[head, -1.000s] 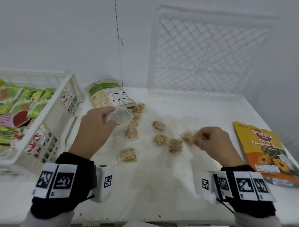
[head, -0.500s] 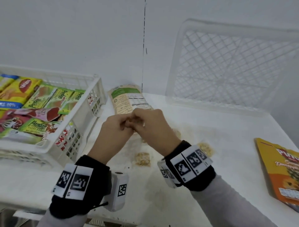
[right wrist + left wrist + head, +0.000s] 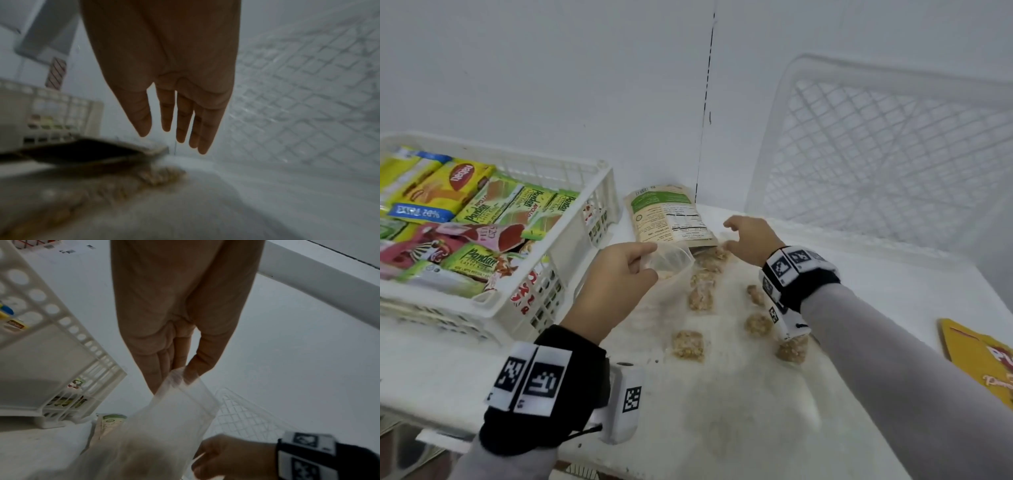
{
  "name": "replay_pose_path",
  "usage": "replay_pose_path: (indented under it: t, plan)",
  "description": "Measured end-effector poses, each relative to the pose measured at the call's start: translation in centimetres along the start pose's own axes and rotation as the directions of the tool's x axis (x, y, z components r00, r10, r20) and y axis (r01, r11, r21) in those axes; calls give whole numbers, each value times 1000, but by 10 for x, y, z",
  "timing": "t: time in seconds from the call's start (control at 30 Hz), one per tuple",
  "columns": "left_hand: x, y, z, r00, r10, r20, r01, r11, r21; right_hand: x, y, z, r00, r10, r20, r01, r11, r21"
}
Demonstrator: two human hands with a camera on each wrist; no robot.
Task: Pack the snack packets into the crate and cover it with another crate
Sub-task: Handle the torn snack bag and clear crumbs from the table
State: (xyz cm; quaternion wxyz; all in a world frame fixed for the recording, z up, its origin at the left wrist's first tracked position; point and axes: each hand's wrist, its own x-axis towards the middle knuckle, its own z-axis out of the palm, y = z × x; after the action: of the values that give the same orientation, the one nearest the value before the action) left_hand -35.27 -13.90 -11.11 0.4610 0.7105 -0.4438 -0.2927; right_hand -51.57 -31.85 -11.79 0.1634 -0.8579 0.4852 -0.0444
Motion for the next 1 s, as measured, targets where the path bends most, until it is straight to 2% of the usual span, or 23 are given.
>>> replay_pose_path:
  t: [0.1,0.23,0.47,0.57,0.67,0.77,0.83,0.9,1.0]
  plan:
    - [1,-1,1,1000,6,-3,-6,1000,-6,16,7,17,988,18,153,5,989,-146]
    - [1,0,3,1000,8,-14,-8,1000,-4,26,0,31,973,-14,229,59,980,-192]
    - [-1,-1,0,1000,-1,-8,1,999,-41,21,6,28,972,152,178,-124,979,-162]
    - [-2,-1,-2,1000,-2,-9,2,999,-42,8,8,18,979,164,125,-162,986,-23]
    - [-3,-1,-2,1000,-11,-12,10,999,-34,-10,-5,-2,990,92,-105,-51,938,342]
    - [-3,0,-1,1000,-20,-12,20,1000,-18,-37,-35,-22,946,-49,-322,254,729,635]
    - [-3,1,0,1000,-27,-14,27,1000,-7,-54,-56,-27,919,-140,-369,373,613,697]
    - [-3,1,0,999,-32,-19,33,999,3,-66,-74,-20,911,-215,-351,409,575,709]
    - [-5,2,1,1000,-24,1,24,1000,-9,-75,-87,-2,894,-289,-343,446,659,606]
